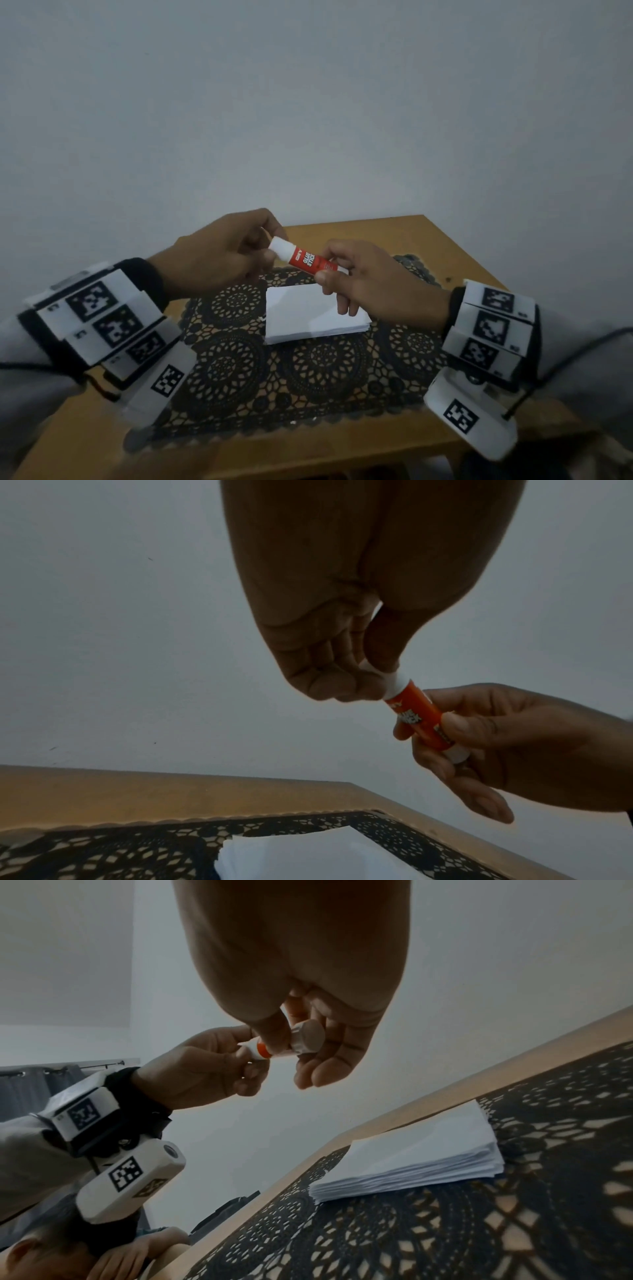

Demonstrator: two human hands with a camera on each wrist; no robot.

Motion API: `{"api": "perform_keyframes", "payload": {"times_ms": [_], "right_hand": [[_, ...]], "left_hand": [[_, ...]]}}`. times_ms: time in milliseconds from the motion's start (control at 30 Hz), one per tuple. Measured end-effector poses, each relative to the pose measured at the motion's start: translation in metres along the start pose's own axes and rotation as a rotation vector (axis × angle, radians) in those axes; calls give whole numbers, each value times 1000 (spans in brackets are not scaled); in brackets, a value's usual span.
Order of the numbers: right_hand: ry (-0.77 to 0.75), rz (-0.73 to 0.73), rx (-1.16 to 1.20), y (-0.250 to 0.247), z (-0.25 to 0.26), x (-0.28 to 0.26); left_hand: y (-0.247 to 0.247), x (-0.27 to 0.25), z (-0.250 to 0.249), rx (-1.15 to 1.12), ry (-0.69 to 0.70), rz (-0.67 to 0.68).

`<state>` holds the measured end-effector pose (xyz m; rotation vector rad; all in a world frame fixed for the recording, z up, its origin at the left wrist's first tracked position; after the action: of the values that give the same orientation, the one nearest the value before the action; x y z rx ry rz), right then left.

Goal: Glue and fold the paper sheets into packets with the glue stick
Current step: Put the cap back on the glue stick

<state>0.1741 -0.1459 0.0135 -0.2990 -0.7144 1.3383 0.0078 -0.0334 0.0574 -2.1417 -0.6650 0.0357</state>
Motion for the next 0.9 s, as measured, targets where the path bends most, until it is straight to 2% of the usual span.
{"api": "perform_keyframes", "payload": {"times_ms": [200,367,433,533,700,833,900], "right_hand": [[-21,-5,-4,3,-4,0],[19,32,101,-1,-8,-4],[35,60,174,1,-6,-5],[30,74,191,3,-4,-6],[64,97,278,-2,-3,-2],[59,150,288,-1,-3,-3],[37,148,211,-1,-3,-6]], "left_hand": [[5,4,6,140,-58,-28],[5,-1,4,36,57,-10],[6,-1,5,110,80,-49],[7,-2,6,227,17,-44],[3,-7,3,97,86,28],[6,-13,6,326,126,-53],[15,-16,6,328,134,-61]]}}
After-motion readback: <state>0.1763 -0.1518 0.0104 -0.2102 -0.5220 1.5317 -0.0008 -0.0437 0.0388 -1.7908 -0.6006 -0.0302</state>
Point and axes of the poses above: each hand's wrist, its own x-axis towards the middle knuckle, its own y-axis out of the palm, z = x × y, the point moved 3 cm from there along x, towards the middle knuckle, and after that the axes turned 1 degree about -z, right-handed, at the moved point
